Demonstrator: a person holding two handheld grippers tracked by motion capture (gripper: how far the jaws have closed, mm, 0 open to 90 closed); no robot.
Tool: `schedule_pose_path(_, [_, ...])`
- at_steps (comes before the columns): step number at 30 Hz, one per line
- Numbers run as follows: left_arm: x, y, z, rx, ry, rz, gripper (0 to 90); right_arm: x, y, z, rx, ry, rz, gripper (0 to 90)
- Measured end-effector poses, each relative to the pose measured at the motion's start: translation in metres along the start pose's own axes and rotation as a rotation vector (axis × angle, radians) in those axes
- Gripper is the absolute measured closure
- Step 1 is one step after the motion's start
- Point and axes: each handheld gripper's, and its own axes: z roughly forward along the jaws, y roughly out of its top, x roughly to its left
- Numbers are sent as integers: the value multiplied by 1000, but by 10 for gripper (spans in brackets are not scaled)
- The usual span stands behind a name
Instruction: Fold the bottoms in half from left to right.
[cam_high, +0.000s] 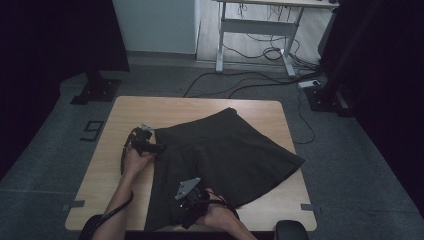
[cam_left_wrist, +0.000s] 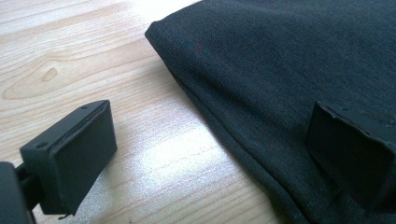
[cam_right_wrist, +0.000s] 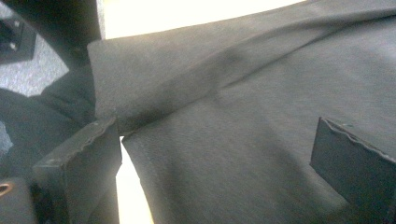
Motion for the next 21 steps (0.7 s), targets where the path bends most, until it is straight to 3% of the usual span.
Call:
schedule_pose_path(6, [0, 0, 0, 6, -4, 2, 0, 10, -1, 14, 34, 18, -45, 27])
schedule_pose_path(12, [-1, 0, 0, 7, 1, 0, 0, 16, -2, 26, 92, -5, -104, 83])
schedule_pose_path(13, [-1, 0, 0, 7, 1, 0, 0, 16, -2, 26, 78, 12, -90, 152])
schedule_pose_path(15, [-1, 0, 0, 7, 3, 0, 0, 15, -2, 26, 74, 5, -90, 177])
schedule_pose_path(18, [-2, 0, 0, 0, 6, 0, 10, 13, -1, 25, 58, 3, -77, 293])
schedule_pose_path(20, [-3, -1, -1, -13, 1, 4, 85, 9, 1, 22, 62, -8, -59, 432])
schedule_pose_path(21, [-4, -1, -2, -21, -3, 8, 85, 9, 1, 22, 62, -8, -59, 432])
